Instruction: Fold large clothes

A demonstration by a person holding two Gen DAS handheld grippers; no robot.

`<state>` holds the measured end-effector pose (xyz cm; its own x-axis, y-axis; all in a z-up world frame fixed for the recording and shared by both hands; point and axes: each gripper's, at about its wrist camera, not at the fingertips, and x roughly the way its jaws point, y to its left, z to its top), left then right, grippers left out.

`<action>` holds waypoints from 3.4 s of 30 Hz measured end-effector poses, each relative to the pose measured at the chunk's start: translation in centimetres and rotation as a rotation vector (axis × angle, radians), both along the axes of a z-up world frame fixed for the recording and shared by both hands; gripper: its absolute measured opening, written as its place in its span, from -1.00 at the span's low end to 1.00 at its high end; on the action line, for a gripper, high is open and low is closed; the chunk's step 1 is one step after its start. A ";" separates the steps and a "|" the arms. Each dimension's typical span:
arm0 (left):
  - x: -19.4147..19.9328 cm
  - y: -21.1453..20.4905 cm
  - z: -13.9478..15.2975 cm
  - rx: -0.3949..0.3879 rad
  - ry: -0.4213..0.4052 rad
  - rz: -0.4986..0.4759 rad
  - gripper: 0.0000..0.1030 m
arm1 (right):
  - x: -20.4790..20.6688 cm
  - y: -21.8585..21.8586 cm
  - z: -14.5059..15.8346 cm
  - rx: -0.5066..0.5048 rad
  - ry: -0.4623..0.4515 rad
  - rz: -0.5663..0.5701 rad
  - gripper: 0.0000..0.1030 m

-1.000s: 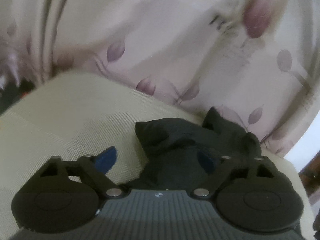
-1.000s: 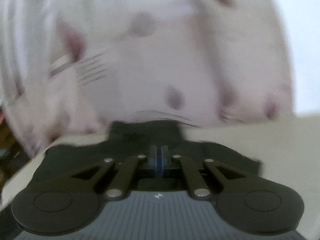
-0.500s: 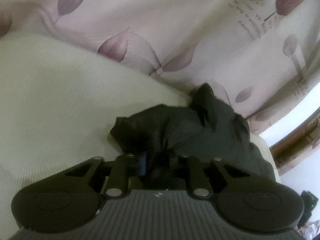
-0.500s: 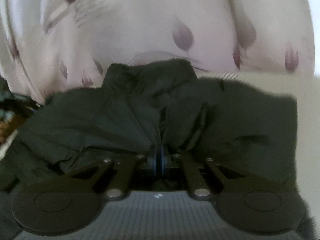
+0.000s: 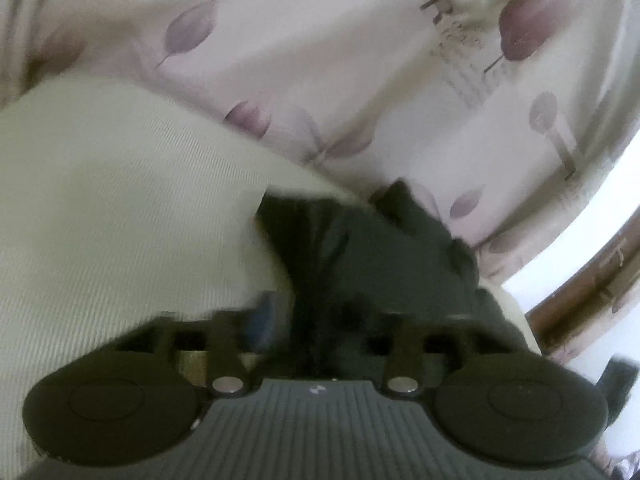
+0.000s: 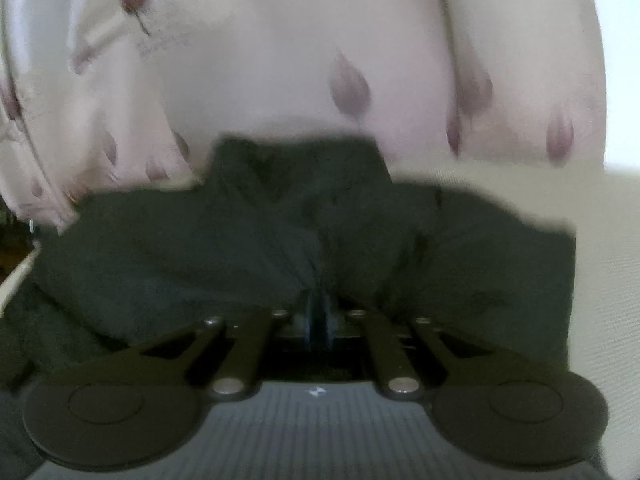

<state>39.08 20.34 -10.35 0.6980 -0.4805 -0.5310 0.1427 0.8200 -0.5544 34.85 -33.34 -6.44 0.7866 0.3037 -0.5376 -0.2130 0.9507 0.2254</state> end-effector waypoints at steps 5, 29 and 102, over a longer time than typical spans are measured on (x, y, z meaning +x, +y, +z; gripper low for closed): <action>-3.6 -0.6 -2.3 -0.008 0.064 -0.011 -0.03 | 3.2 6.3 7.4 0.039 -0.112 0.300 0.88; -10.0 -4.0 -3.0 0.226 -0.068 0.220 -0.48 | 18.2 33.1 -2.0 -0.264 0.061 0.571 -0.70; -35.6 0.0 -0.7 0.166 0.024 0.343 1.00 | -37.9 -12.6 -6.1 0.574 0.108 -0.275 0.90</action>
